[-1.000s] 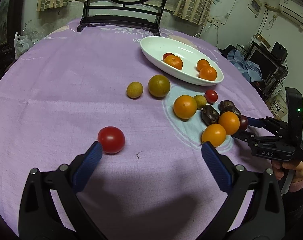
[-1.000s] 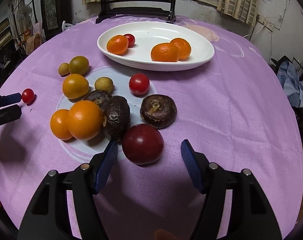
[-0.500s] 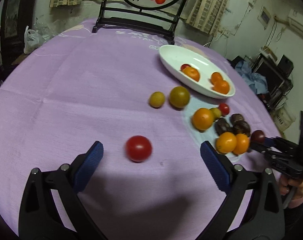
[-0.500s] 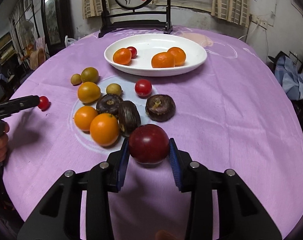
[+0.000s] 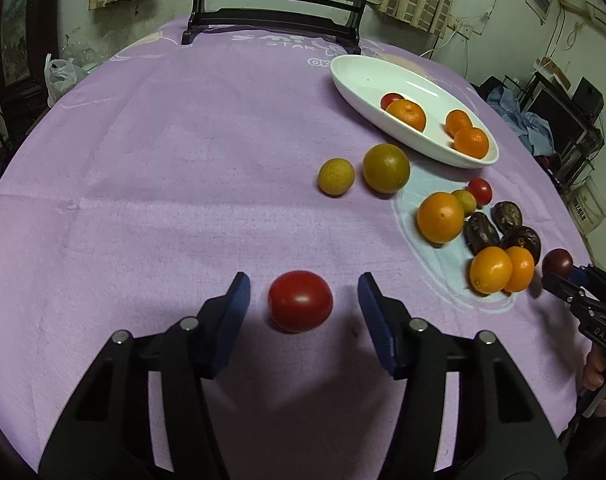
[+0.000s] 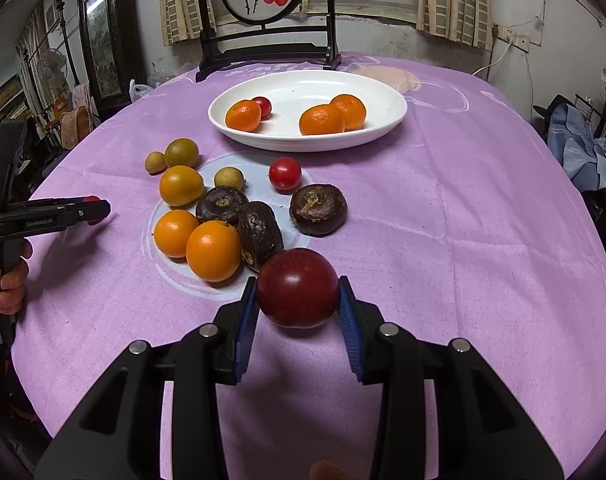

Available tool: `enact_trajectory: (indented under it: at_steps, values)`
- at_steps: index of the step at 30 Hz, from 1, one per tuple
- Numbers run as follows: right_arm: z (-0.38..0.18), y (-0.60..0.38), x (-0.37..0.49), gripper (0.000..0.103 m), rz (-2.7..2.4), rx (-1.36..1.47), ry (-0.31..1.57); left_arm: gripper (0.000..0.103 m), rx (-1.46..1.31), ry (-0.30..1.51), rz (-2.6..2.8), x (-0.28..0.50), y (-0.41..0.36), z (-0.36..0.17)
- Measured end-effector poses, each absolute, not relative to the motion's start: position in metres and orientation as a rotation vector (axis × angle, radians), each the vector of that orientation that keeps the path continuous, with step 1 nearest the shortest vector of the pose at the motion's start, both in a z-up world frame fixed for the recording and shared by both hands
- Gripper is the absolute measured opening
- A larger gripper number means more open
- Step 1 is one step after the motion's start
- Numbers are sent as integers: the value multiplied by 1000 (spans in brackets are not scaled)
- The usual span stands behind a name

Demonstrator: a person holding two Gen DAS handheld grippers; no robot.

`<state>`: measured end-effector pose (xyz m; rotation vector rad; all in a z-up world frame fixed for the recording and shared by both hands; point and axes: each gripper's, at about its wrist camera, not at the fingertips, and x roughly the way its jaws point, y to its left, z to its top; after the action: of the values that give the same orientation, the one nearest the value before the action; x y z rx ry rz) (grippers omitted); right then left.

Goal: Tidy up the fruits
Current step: 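Grasp a dark red plum with the right gripper while the left gripper grasps a red tomato, then carry the plum and tomato over the white plate and open both grippers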

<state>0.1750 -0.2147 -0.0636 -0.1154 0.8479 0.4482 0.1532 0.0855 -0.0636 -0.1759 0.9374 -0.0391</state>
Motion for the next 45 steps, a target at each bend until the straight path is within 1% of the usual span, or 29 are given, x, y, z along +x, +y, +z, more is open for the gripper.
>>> enact_trajectory:
  at_steps: [4,8,9,11,15,19,24,27,31,33,36,41,45]
  values:
    - [-65,-217,177,39,446,-106,856,52,-118,949,-13,154,80,-64]
    - [-66,-218,179,39,449,-98,865,42,-51,960,16,155,74,-64]
    - [-66,-218,179,39,449,-98,866,37,-29,962,23,155,72,-64]
    - [-66,-218,179,39,449,-98,865,31,23,961,22,154,66,-64]
    - [-64,-218,178,39,452,-101,857,31,85,959,33,153,58,-63]
    - [-54,-220,181,39,467,-84,825,31,-12,965,-20,155,65,-58]
    - [-30,-215,195,39,491,-48,757,31,-80,891,-100,166,55,-29]
    - [-13,-207,220,39,504,-19,717,31,-88,837,-146,186,40,-4]
    - [6,-192,275,39,490,23,670,31,-76,775,-169,232,16,26]
    - [5,-183,308,39,466,29,698,31,-76,776,-174,268,5,32]
    - [-3,-172,353,39,465,57,774,31,-73,815,-152,316,-3,26]
    - [-31,-147,407,39,444,8,886,31,-54,934,-75,391,-5,-7]
    - [-47,-139,422,39,450,-6,935,31,-47,1002,-49,414,1,-32]
